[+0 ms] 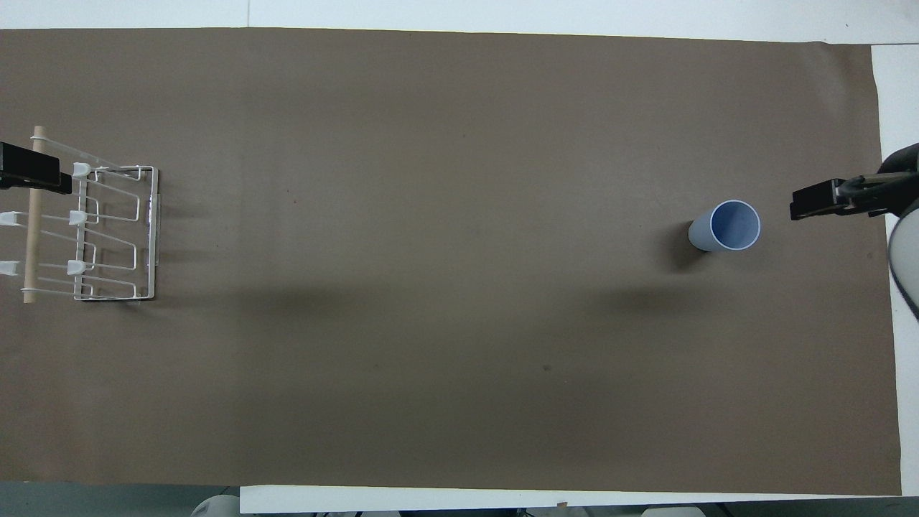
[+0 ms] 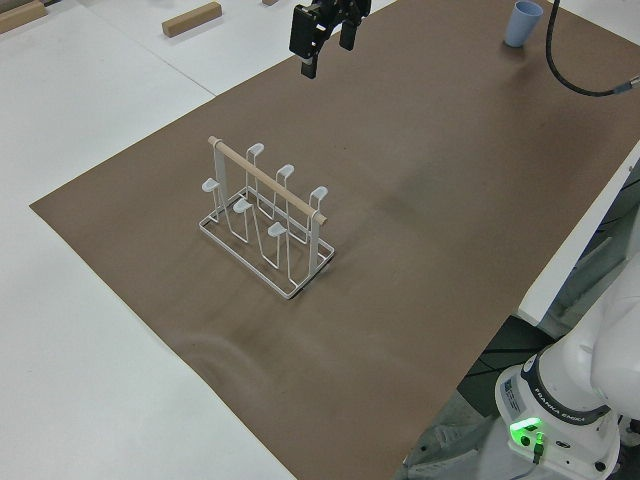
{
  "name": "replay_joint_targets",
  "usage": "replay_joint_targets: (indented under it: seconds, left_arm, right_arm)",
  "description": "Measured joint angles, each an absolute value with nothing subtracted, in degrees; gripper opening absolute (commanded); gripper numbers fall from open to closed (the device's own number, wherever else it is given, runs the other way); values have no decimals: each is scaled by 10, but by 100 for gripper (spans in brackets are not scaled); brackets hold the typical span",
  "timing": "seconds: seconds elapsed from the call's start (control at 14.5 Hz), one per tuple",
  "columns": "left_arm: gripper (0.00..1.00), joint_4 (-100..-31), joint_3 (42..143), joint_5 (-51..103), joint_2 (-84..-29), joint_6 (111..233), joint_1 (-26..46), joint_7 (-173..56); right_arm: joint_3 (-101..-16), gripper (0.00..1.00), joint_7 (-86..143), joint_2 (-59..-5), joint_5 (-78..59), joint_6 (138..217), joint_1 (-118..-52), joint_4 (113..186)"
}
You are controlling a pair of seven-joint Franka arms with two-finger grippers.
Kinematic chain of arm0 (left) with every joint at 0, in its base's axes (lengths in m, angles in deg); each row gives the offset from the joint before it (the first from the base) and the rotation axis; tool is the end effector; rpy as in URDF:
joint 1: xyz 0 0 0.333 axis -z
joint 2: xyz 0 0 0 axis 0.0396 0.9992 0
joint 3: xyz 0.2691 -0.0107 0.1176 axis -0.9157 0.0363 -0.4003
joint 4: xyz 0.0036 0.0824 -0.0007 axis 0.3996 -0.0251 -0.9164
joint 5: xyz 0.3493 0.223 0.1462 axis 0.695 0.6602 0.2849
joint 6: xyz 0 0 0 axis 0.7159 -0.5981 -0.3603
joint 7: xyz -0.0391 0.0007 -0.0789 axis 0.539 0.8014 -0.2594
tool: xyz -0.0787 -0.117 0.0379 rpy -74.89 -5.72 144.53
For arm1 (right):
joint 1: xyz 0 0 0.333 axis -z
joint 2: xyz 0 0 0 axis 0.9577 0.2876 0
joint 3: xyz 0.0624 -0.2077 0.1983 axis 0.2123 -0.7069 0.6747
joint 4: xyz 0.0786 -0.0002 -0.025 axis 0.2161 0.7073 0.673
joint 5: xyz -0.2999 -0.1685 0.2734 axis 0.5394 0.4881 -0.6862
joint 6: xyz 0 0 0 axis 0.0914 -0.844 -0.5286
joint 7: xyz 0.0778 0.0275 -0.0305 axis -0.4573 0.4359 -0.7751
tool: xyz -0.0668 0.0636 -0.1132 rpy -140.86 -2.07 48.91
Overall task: Hang cup on cup holder
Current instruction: 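Reach the right gripper toward the light blue cup, then grasp the blue cup rim with the right gripper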
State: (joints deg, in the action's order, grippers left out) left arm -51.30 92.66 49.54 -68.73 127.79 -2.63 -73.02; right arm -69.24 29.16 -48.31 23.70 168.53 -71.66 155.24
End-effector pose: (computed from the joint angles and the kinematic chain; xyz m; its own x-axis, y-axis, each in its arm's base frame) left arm 0.5961 -0.0332 0.5508 0.9992 -0.0304 0.0254 -0.0309 -0.9993 0.0212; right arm 0.5993 -0.0586 0.4238 0.9986 0.0532 -0.0058 0.0534 -0.9977 0.0419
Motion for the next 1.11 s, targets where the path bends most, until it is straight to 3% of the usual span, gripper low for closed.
replay_joint_targets:
  seconds: [0.28, 0.41, 0.55, 0.76, 0.97, 1.04, 1.11]
  left_arm:
    - [100, -513, 927, 495, -687, 1278, -26, -730]
    - [100, -513, 927, 495, -687, 1278, -26, -730]
    - [100, -513, 927, 495, -687, 1278, -26, -730]
    - [100, -513, 927, 495, -687, 1278, -26, -730]
    - [100, -513, 927, 495, -687, 1278, -26, -730]
    - [100, -513, 927, 495, -687, 1278, -26, -730]
    - [100, -513, 927, 495, -687, 1278, -26, -730]
  right_arm:
    - [-693, 100, 238, -432, 215, 1789, -693, 1605]
    - [-693, 100, 210, -410, 197, 1803, -689, 1610]
    - [-693, 93, 199, -399, 193, 1814, -689, 1616]
    - [-692, 64, 190, -390, 192, 1841, -690, 1629]
    - [-692, 14, 176, -376, 192, 1850, -690, 1632]
    - [-692, 2, 169, -373, 192, 1850, -690, 1632]
    - [-692, 0, 166, -372, 192, 1850, -690, 1632]
